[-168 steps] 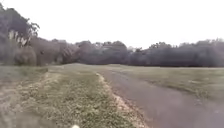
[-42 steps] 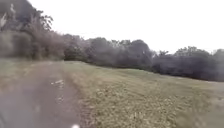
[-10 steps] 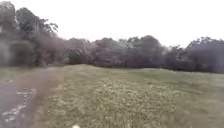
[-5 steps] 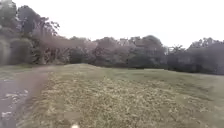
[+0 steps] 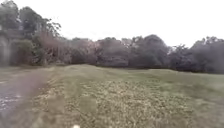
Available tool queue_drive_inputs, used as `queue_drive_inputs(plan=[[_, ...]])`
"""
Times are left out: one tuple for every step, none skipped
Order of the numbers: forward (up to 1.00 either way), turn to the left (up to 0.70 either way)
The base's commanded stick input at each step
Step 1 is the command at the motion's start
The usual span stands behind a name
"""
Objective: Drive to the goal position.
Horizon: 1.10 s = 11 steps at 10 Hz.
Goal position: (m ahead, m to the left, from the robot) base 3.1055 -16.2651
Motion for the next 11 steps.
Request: queue_drive_inputs(plan=[[0.6, 0.0], [0.6, 0.0], [0.6, 0.0], [0.6, 0.0], [0.6, 0.0], [0.6, 0.0], [0.6, 0.0], [0.6, 0.0], [0.6, 0.0], [0.6, 0.0], [0.6, 0.0]])
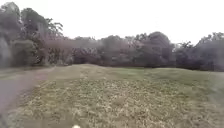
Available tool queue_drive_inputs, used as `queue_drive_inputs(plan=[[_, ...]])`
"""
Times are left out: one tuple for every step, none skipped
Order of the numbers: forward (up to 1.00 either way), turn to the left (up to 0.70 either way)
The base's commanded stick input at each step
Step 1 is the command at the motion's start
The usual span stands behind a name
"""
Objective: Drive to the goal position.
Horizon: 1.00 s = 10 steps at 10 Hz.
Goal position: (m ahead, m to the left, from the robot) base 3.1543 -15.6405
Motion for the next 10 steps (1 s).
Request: queue_drive_inputs(plan=[[0.6, 0.0], [0.6, 0.0], [0.6, 0.0], [0.6, 0.0], [0.6, 0.0], [0.6, 0.0], [0.6, 0.0], [0.6, 0.0], [0.6, 0.0], [0.6, 0.0]])
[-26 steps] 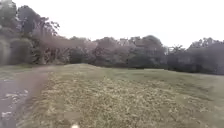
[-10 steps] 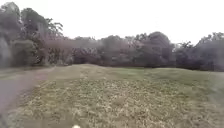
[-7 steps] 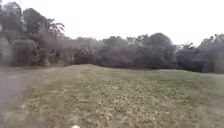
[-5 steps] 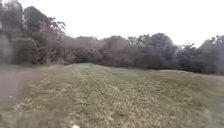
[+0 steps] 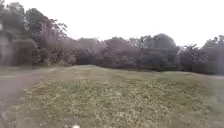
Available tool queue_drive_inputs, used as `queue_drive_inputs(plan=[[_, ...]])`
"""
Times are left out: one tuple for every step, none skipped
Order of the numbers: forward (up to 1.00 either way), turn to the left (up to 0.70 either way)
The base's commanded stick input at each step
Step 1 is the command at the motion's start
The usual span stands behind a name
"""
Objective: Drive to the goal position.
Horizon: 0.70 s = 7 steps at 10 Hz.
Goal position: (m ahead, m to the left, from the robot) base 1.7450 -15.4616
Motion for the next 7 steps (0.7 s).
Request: queue_drive_inputs(plan=[[0.6, 0.0], [0.6, 0.0], [0.6, 0.0], [0.6, 0.0], [0.6, 0.0], [0.6, 0.0], [0.6, 0.0]])
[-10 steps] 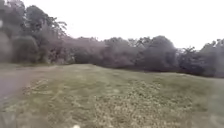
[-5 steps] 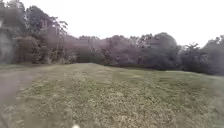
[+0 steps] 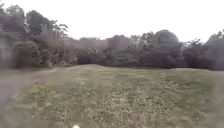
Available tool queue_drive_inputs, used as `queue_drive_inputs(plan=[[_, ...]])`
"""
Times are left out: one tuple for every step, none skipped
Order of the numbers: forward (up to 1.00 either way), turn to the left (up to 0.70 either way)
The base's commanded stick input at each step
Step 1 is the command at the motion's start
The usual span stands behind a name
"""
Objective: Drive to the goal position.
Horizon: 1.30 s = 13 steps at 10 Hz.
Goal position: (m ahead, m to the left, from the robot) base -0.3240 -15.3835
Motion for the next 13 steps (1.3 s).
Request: queue_drive_inputs(plan=[[0.6, 0.0], [0.6, 0.0], [0.6, 0.0], [0.6, 0.0], [0.6, 0.0], [0.6, 0.0], [0.6, 0.0], [0.6, 0.0], [0.6, 0.0], [0.6, 0.0], [0.6, 0.0], [0.6, 0.0], [0.6, 0.0]])
